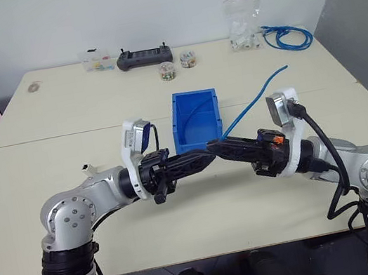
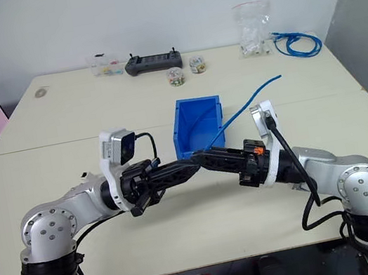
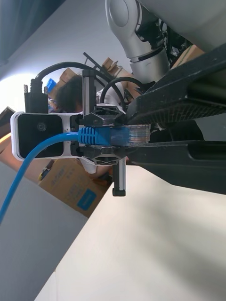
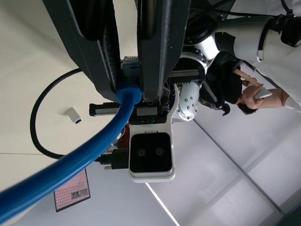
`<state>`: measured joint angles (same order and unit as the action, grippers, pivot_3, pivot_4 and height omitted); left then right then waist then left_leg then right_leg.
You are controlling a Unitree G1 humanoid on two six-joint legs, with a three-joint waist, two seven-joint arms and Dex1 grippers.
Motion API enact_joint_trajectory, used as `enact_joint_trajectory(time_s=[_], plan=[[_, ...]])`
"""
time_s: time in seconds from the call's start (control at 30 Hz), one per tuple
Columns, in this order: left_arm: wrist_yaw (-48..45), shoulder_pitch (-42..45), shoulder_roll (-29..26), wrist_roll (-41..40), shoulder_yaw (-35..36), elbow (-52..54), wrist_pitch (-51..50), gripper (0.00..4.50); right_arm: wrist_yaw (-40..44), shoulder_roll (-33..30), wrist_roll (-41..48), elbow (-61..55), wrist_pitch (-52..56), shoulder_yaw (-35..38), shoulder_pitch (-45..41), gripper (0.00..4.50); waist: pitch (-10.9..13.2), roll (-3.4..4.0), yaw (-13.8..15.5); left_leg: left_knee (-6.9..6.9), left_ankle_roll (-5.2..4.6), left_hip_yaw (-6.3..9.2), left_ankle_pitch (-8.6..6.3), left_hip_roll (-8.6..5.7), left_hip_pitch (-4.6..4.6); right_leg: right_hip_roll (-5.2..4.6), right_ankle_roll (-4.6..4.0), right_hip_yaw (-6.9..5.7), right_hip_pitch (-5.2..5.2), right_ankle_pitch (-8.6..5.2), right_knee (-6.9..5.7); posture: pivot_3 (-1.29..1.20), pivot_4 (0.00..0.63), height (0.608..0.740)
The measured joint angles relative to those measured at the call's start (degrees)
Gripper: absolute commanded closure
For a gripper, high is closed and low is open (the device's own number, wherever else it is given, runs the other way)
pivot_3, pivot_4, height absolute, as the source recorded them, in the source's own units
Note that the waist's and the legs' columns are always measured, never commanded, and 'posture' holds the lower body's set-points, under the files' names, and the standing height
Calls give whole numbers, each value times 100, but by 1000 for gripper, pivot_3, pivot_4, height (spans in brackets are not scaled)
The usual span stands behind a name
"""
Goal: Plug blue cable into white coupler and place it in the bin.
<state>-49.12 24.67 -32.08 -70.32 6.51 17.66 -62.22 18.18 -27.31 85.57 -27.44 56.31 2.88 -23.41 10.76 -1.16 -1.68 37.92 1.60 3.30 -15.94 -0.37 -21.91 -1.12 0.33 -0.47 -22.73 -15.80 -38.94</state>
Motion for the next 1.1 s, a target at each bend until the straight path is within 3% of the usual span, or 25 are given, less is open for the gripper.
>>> enact_joint_trajectory(time_s=[0.4, 0.57, 0.8, 0.97, 1.1], plan=[[235, -140, -137, -383, 73, -2, -229, 1003, 56, 45, -113, -13, -201, 13, -6, 4302, 0, 0, -2, -2, 0, 0, 0, 1, -1, 0, 1, 0, -2, -1, 2, 0, 150, 740], [629, -701, -284, -311, 463, 198, -59, 43, 192, -21, -440, 2, -261, 2, 26, 4302, 1, 1, -7, -4, 0, -4, 0, 3, -2, -1, 0, 6, -6, -1, 5, 0, 150, 740], [1437, -1943, -259, -52, 955, 820, 317, 0, 453, -70, -959, 107, -345, -62, 158, 4302, 1, 2, 20, -4, 0, -4, 0, 2, -12, -4, 0, 8, -17, 0, 5, 0, 150, 740], [2902, -2467, 526, 1971, 999, 1006, 1807, 0, 735, -72, -1297, 121, -356, -229, 229, 4302, 1, 1, 68, -3, 0, -4, 0, 3, -13, -4, -1, 8, -18, 0, 7, 0, 150, 740], [4207, -2717, 1208, 3850, 513, 942, 2863, 0, 955, -58, -1529, 175, -363, -334, 210, 4302, 0, 2, 99, -4, 0, -14, -1, 0, -14, -5, -8, 16, -16, 5, 14, 0, 150, 740]])
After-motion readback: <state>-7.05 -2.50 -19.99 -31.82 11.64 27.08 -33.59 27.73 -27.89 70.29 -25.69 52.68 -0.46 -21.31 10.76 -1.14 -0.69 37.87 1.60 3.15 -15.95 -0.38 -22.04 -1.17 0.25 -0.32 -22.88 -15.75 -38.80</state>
